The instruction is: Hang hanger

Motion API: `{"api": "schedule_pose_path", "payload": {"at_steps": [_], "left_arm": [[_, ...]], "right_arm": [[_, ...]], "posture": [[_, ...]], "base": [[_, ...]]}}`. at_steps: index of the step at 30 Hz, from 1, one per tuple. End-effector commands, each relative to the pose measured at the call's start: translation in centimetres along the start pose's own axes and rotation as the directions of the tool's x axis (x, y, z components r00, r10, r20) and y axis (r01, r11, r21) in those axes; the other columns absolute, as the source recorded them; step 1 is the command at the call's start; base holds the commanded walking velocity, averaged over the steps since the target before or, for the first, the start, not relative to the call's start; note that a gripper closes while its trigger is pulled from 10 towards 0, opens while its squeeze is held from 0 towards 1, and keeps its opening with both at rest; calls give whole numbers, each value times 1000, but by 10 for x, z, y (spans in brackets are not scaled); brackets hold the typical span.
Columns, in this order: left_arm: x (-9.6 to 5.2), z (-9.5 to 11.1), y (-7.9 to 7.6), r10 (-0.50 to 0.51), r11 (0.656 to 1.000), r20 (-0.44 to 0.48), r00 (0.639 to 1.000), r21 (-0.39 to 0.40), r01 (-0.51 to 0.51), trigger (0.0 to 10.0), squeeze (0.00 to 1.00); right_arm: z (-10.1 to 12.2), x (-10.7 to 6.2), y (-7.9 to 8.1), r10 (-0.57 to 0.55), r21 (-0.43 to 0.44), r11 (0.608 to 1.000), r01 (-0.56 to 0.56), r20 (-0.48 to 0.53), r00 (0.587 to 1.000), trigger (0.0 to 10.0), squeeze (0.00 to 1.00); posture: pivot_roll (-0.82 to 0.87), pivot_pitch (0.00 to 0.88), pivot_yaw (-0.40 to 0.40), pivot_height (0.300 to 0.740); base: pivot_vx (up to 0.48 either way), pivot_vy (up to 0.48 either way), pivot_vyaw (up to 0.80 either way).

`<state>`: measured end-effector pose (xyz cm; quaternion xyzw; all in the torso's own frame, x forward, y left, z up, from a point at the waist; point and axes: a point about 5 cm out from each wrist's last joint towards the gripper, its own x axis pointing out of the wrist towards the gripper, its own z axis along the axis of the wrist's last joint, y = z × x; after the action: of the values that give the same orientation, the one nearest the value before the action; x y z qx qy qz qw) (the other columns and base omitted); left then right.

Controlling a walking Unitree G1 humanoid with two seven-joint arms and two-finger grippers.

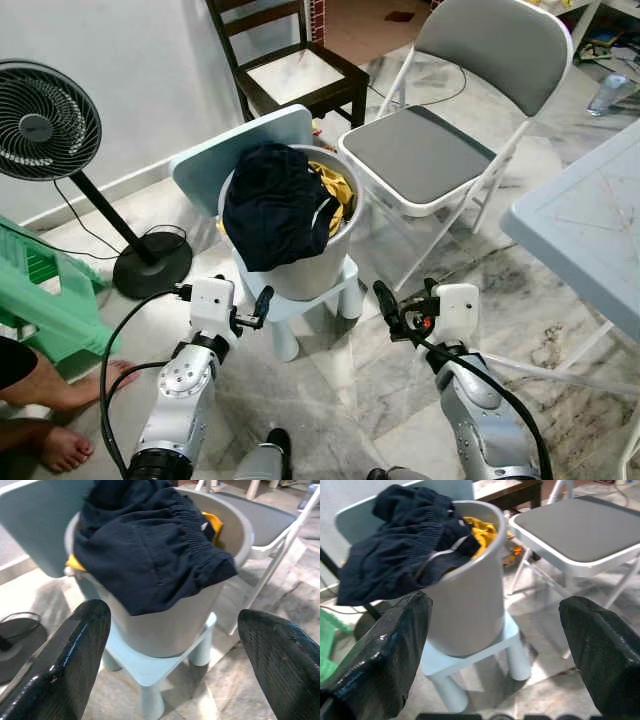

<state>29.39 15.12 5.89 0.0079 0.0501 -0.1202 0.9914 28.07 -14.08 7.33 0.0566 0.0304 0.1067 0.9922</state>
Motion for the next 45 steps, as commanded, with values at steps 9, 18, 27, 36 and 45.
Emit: {"api": "schedule_pose_path", "payload": {"at_steps": [9,18,27,36,45], "left_arm": [[-2,-2,2,-4,1000,-2,1000,-12,4,10000,0],[-3,-3,1,-6,1000,-4,1000,-15,6,10000,0],[-3,-5,2,5,1000,-12,1000,-12,-5,10000,0],[-3,-8,4,28,1000,-31,999,10,-28,10000,0],[4,-22,26,62,992,-198,978,122,-38,10000,0]], "right_arm": [[0,-1,3,11,9,1000,-11,4,1000,10000,0],[1,0,2,14,6,1000,-14,4,1000,10000,0],[0,-1,3,18,5,1000,-18,2,1000,10000,0],[-1,-2,3,19,6,1000,-19,-3,1000,10000,0],[-1,-7,2,15,9,1000,-15,-17,1000,10000,0]], "posture": [[93,201,24,740],[95,203,20,740],[92,203,23,740],[89,204,24,740],[82,252,12,740]], "base": [[185,0,0],[299,0,0],[189,0,0],[0,0,0],[0,0,0]]}}
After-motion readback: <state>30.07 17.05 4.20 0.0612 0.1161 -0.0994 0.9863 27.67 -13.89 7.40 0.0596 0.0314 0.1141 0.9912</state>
